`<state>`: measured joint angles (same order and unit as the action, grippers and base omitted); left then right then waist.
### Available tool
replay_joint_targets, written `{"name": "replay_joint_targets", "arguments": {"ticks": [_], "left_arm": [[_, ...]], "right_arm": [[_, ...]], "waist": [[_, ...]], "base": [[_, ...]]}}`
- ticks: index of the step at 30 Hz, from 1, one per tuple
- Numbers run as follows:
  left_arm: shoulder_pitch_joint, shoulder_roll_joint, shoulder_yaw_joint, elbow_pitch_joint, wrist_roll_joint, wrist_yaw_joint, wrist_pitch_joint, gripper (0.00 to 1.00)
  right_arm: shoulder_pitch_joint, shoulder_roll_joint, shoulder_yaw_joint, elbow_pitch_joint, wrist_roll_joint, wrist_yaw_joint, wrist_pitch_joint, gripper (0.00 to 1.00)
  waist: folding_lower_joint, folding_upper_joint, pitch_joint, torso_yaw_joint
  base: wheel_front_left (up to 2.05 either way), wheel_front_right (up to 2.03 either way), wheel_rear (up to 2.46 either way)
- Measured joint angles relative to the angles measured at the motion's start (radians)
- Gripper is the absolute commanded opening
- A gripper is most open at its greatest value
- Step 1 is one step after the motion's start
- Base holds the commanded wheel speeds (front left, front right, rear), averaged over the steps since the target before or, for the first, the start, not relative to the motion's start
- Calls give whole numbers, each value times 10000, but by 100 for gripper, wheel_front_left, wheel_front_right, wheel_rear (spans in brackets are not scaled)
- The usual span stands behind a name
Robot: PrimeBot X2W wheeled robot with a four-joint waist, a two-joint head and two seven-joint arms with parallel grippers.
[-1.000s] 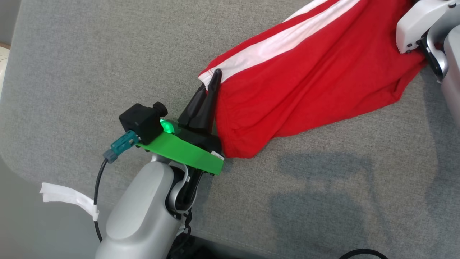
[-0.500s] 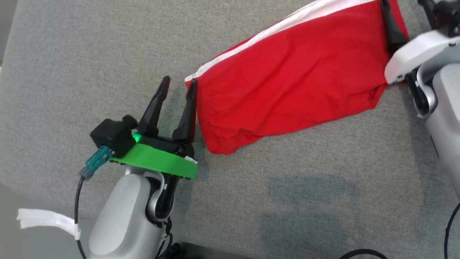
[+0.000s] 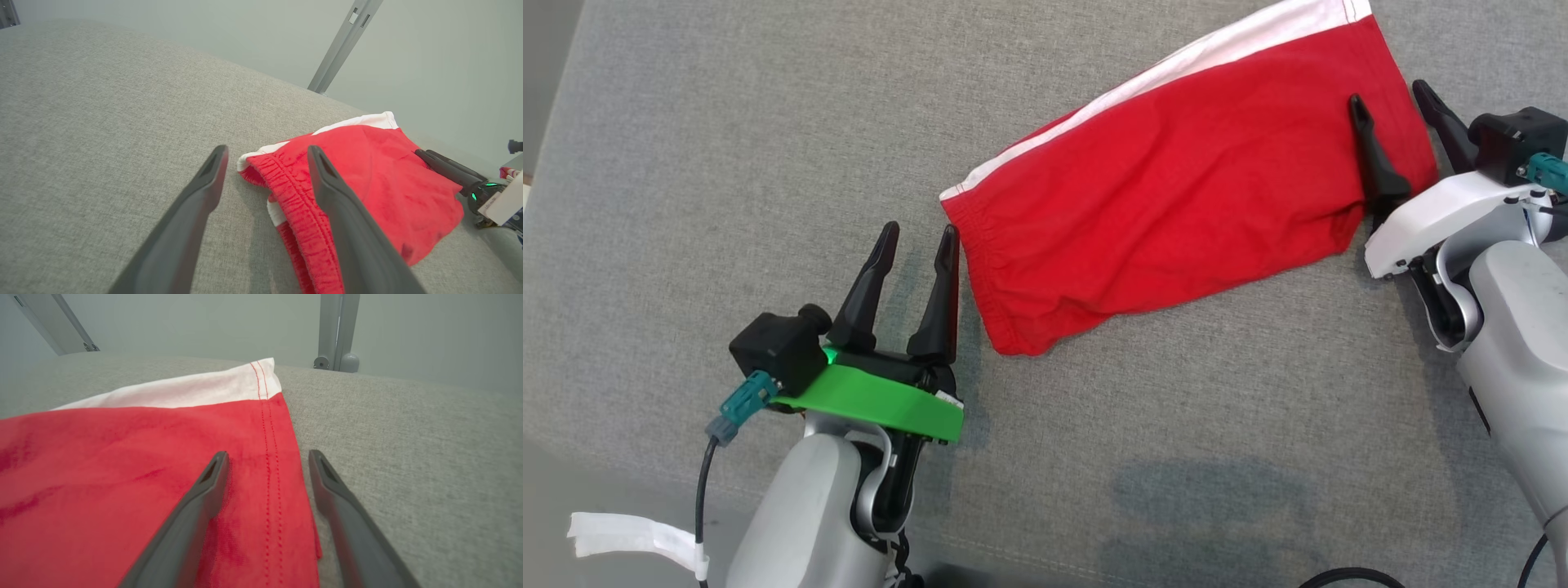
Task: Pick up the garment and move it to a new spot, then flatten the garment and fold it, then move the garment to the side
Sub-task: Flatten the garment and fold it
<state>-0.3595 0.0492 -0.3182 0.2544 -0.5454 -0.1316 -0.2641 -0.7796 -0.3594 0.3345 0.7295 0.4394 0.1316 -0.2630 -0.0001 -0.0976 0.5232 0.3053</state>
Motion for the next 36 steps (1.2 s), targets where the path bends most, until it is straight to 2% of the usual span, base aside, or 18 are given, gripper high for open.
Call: {"name": "replay_joint_targets", "arguments": {"ticks": [6,7,8,9,18,28,36], "left_arm": [[29,2,-42,127,29,0,0,100],[48,2,-38,140,40,0,-2,100],[71,2,-40,159,48,0,-2,100],[112,0,-25,176,77,0,-2,100],[752,-2,196,464,435,0,0,100],[1485,188,334,690,535,0,0,100],[1868,276,462,711,537,0,-2,100]], "right_arm": [[-306,205,73,1187,-10,0,84,100],[-381,259,96,1394,-12,0,111,65],[-427,311,104,1576,-12,0,113,25],[-444,366,136,1735,-10,0,113,0],[85,918,-134,2284,447,0,4,0],[2284,1467,-1511,1018,449,0,10,0],[3578,1653,-2010,591,211,0,10,0]], "waist": [[0,0,-155,89],[0,0,-200,100],[0,0,-251,108],[0,0,-310,115],[0,0,-1089,-83],[0,0,-2089,-1066],[0,0,-2714,-1861]], "base": [[0,0,0],[0,0,0],[0,0,0],[0,0,0],[0,0,0],[0,0,0],[0,0,0]]}}
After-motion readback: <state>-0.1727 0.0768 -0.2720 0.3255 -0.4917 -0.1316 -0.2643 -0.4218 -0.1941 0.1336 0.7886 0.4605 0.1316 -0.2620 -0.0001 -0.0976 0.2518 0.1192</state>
